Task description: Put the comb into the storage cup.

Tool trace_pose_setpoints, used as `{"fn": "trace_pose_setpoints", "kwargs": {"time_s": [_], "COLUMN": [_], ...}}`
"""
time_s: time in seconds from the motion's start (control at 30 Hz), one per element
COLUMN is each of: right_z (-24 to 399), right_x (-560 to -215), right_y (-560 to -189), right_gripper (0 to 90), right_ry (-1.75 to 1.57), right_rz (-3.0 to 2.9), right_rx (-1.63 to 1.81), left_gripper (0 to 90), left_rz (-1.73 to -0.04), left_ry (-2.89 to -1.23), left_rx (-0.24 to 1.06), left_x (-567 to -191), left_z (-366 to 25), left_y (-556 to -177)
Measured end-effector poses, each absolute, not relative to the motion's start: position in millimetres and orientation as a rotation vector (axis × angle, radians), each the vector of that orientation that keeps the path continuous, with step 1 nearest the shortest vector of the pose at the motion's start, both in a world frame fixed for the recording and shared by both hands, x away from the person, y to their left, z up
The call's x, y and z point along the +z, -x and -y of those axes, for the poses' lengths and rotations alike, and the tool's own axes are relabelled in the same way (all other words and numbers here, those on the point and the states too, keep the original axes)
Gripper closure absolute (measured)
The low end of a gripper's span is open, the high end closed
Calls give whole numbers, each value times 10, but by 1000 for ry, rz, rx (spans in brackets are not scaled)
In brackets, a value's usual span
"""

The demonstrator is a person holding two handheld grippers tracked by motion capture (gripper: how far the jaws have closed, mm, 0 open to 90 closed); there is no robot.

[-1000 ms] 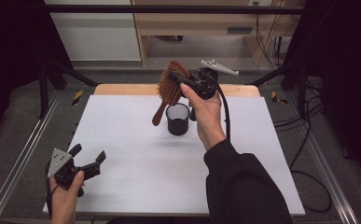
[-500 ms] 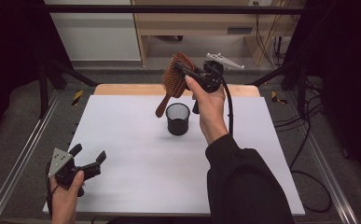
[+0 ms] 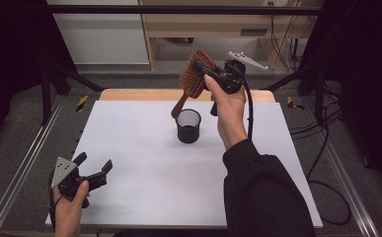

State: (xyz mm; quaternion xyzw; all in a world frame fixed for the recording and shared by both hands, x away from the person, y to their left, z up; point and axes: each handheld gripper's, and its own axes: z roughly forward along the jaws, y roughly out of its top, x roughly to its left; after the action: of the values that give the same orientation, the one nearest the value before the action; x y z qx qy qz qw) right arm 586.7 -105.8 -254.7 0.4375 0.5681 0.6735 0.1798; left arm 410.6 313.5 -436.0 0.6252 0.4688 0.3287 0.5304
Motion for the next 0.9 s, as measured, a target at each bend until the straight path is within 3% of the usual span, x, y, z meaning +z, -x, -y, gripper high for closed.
{"fn": "trace_pose_setpoints", "kwargs": {"time_s": [0.9], "right_z": [1208], "right_x": [-2576], "right_y": [-5944], "right_gripper": [522], "right_ry": [-1250], "right_rz": [-1543], "right_rx": [1847], "left_gripper": [25], "left_rz": [-1069], "left_ry": [-1508], "left_rx": [775], "left_x": [-4364], "left_z": [-3149], "left_y": [-4106]}}
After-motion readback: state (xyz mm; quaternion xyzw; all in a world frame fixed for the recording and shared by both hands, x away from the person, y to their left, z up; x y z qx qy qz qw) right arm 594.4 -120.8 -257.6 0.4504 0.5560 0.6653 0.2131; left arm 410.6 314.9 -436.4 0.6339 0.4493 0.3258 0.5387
